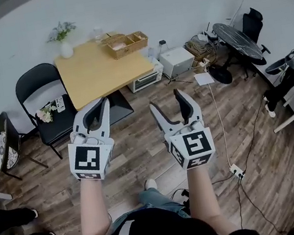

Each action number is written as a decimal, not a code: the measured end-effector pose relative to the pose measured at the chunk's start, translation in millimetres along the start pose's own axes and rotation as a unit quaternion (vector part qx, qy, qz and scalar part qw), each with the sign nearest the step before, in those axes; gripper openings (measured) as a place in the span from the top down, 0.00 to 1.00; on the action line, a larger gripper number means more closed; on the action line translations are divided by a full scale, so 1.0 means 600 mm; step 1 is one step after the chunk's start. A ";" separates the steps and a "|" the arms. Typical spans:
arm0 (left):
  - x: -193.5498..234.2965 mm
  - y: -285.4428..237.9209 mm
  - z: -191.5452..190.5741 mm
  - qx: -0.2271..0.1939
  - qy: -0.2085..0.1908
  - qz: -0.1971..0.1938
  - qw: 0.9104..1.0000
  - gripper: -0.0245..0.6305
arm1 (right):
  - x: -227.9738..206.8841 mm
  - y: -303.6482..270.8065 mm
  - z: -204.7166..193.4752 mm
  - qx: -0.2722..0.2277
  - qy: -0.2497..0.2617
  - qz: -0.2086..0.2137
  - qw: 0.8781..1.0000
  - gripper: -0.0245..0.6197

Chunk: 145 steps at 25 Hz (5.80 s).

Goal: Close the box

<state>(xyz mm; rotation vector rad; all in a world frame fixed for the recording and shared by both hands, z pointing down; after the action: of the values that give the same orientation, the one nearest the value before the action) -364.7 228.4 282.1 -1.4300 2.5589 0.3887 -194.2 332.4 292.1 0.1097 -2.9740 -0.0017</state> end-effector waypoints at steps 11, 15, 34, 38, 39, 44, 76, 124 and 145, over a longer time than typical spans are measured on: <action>-0.019 -0.203 -0.024 0.005 0.000 0.029 1.000 0.94 | -0.180 -0.122 -0.014 -0.004 0.014 0.012 1.000 0.48; -0.027 -0.230 -0.034 0.009 -0.003 0.028 1.000 0.94 | -0.202 -0.140 -0.027 -0.001 0.011 0.018 1.000 0.48; 0.062 -0.394 -0.121 0.026 0.015 0.038 0.999 0.94 | -0.278 -0.321 -0.090 0.025 0.018 0.031 0.999 0.48; 0.102 -0.454 -0.145 0.034 0.048 0.032 0.998 0.94 | -0.303 -0.392 -0.098 0.031 0.019 0.033 0.999 0.48; 0.113 -0.470 -0.153 0.037 0.062 0.031 0.997 0.94 | -0.311 -0.410 -0.099 0.034 0.019 0.033 0.999 0.48; 0.172 -0.549 -0.185 0.042 0.070 0.047 0.996 0.94 | -0.348 -0.506 -0.095 0.042 0.027 0.037 0.998 0.48; 0.436 -0.845 -0.369 0.077 0.091 0.170 0.978 0.94 | -0.468 -0.988 -0.191 0.121 -0.028 0.157 0.980 0.48; 0.470 -1.038 -0.484 0.249 0.032 0.410 0.877 0.94 | -0.486 -1.591 -0.598 0.533 -0.205 0.555 0.605 0.48; 0.445 -1.037 -0.455 0.232 0.015 0.399 0.887 0.94 | -0.512 -1.596 -0.504 0.395 -0.243 0.588 0.662 0.81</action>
<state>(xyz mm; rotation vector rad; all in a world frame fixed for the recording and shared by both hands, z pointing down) 19.1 -385.2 380.1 -0.1873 2.8739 -0.1574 227.9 -598.5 532.6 -1.9162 -2.5402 1.5687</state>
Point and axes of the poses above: the fingertips, and each gripper's own axes: y backward along the fingers, x to its left, z out of its top, the point moved 6 cm from there along y, backward along the fingers, and after that the axes turned 1 degree about x, right-handed, at the moved point
